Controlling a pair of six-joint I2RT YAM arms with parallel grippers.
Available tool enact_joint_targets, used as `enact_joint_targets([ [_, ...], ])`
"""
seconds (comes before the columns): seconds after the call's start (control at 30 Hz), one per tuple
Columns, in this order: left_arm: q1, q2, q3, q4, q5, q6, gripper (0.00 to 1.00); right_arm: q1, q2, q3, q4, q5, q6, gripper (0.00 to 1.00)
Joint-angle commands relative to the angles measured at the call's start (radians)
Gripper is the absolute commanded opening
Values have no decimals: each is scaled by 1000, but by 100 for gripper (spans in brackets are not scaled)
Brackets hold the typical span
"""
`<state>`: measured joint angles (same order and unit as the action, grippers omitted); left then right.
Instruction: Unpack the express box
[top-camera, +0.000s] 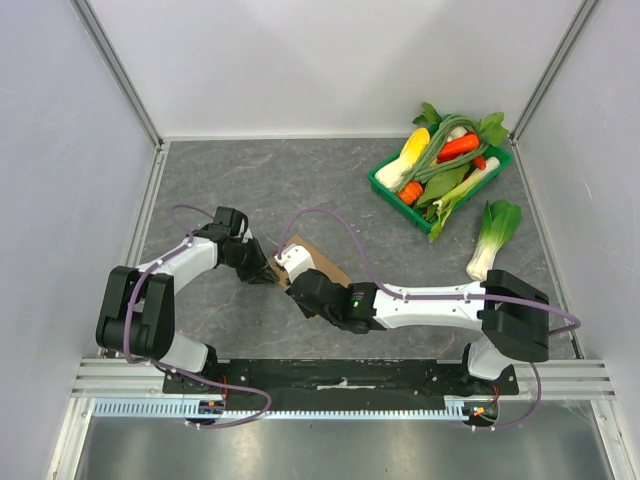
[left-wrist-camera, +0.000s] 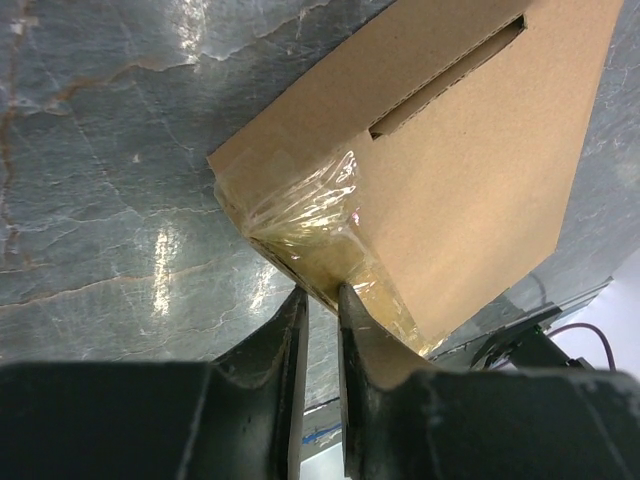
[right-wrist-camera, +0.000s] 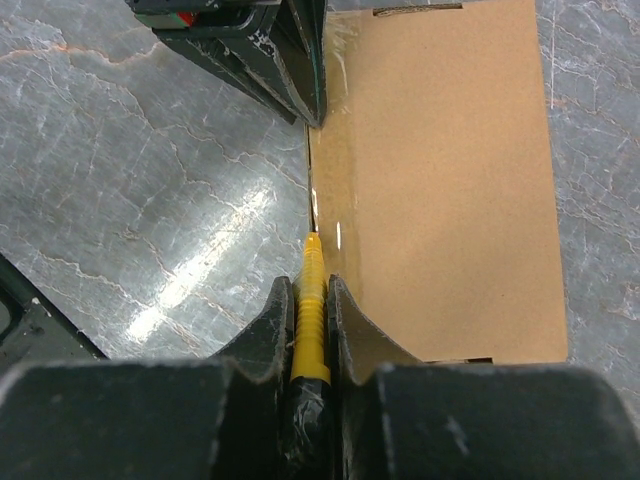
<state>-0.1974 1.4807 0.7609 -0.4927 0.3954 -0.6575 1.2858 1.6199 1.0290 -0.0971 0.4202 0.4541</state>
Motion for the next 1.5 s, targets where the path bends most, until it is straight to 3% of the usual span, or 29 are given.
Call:
enact_joint_targets([
  [0.0, 16, 62, -11, 16, -250, 25, 22, 35, -60, -27, -190, -51, 8, 0],
  [0.63, 12, 61, -17, 16, -247, 21, 24, 43, -126, -84, -240, -64, 23, 0],
  [1.1, 10, 64, -15, 19, -242, 22, 31, 44, -317, -96, -191, 15, 21, 0],
  [1.27, 10, -43, -3, 37, -152, 35, 44, 27, -348, -80, -223, 176, 38, 0],
  [1.3, 10, -68, 0, 40, -144, 35, 47, -8, -342, -60, -239, 213, 44, 0],
  [1.33, 10, -94, 9, 39, -144, 33, 59, -32, -322, -52, -260, 218, 49, 0],
  [1.47, 10, -209, 21, 10, -194, 27, 70, -176, -270, -26, -265, 200, 38, 0],
])
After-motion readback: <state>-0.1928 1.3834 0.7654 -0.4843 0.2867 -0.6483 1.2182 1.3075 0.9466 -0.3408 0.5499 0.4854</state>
